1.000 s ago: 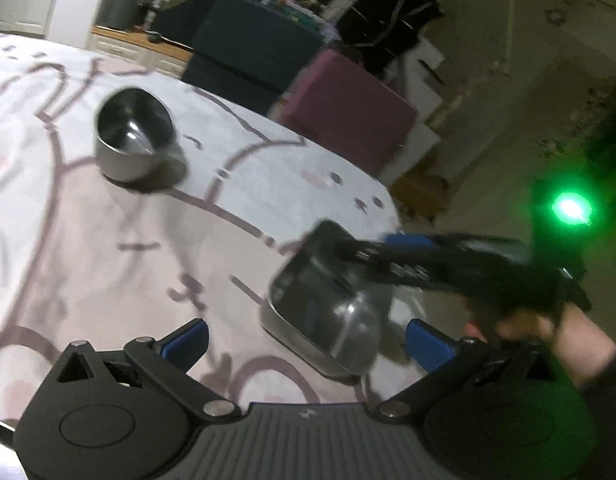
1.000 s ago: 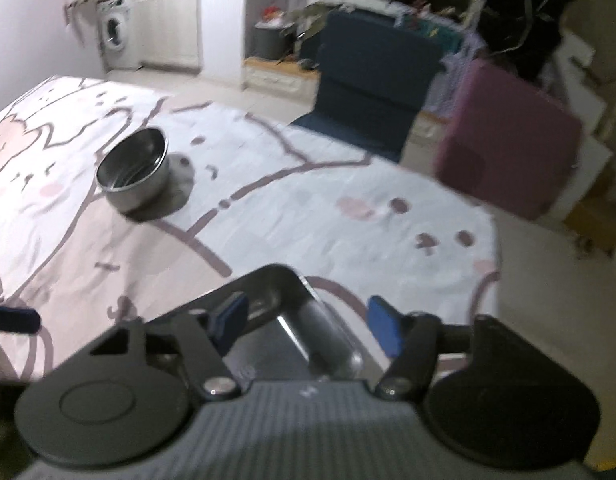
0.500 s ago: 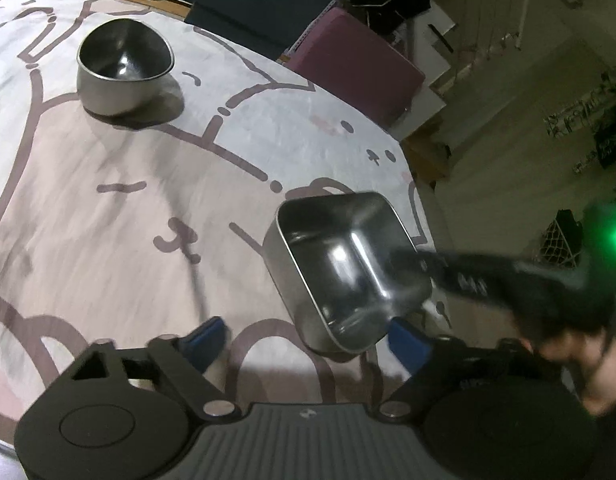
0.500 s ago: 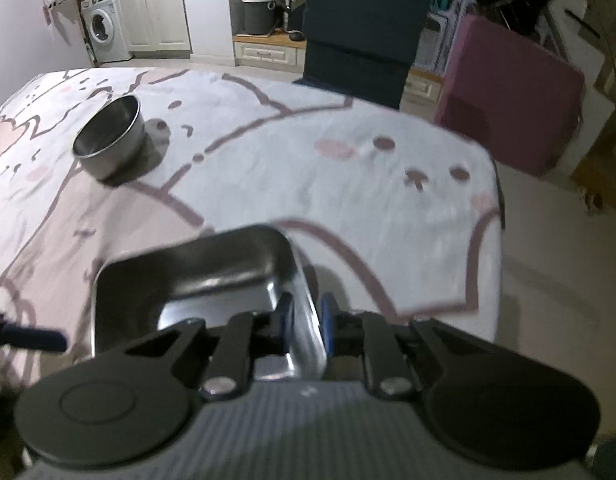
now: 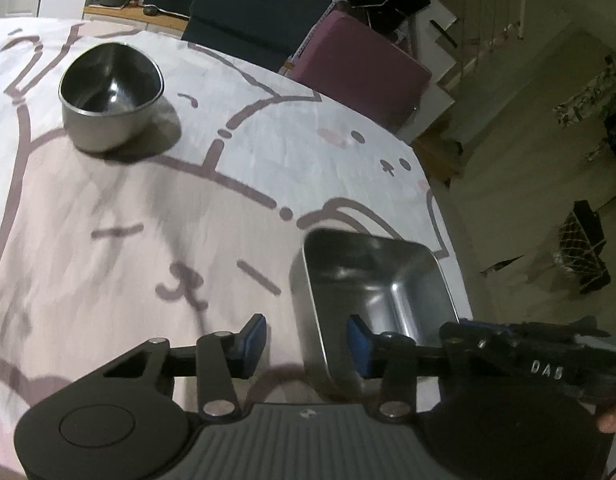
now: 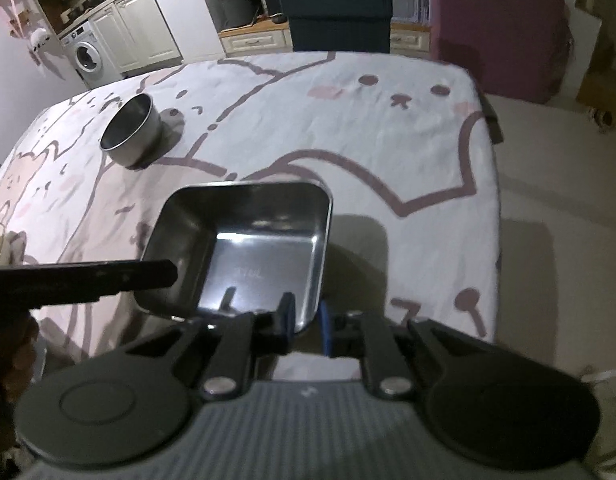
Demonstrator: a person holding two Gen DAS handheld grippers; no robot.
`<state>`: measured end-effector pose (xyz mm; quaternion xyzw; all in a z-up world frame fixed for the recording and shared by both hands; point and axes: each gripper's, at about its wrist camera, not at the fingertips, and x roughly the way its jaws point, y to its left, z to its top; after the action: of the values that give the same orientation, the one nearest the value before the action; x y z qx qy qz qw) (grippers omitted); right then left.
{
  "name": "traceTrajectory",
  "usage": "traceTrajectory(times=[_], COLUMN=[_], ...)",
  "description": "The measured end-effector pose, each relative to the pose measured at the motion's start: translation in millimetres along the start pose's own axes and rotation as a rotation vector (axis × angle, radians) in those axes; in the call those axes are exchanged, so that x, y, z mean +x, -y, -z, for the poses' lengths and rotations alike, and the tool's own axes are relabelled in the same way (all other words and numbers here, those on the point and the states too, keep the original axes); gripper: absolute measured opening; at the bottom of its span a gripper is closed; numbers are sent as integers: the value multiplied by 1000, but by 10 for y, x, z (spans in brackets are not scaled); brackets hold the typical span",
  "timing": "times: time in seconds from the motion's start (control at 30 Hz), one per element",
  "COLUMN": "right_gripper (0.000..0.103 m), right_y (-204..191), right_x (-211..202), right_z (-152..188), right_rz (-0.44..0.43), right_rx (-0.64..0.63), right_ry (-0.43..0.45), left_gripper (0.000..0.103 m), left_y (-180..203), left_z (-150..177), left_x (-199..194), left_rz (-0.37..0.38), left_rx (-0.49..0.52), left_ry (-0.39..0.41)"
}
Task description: Organize plates and bowls
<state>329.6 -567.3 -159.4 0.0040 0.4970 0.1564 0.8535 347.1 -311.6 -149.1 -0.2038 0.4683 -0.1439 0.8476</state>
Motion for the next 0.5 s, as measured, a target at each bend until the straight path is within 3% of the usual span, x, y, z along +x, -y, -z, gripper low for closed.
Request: traceTrajectory(times=[0.13,0.3,0.5], right_gripper=[20,24,17], right_y=[64,122,89], right_x=[4,133,242], right_z=[-99,-159,-151], right_rz=[36,-4,-17], right_rx=[51,85,73], right_ry=[58,62,47], left_gripper=[33,24,16], left_y=[9,11,29], left_z=[-63,-66,-55], left_x=[65,148,191], left_rz=[-4,-11,-17], left_rx=[7,-4,-4], left_ry=[-17,-54,-63])
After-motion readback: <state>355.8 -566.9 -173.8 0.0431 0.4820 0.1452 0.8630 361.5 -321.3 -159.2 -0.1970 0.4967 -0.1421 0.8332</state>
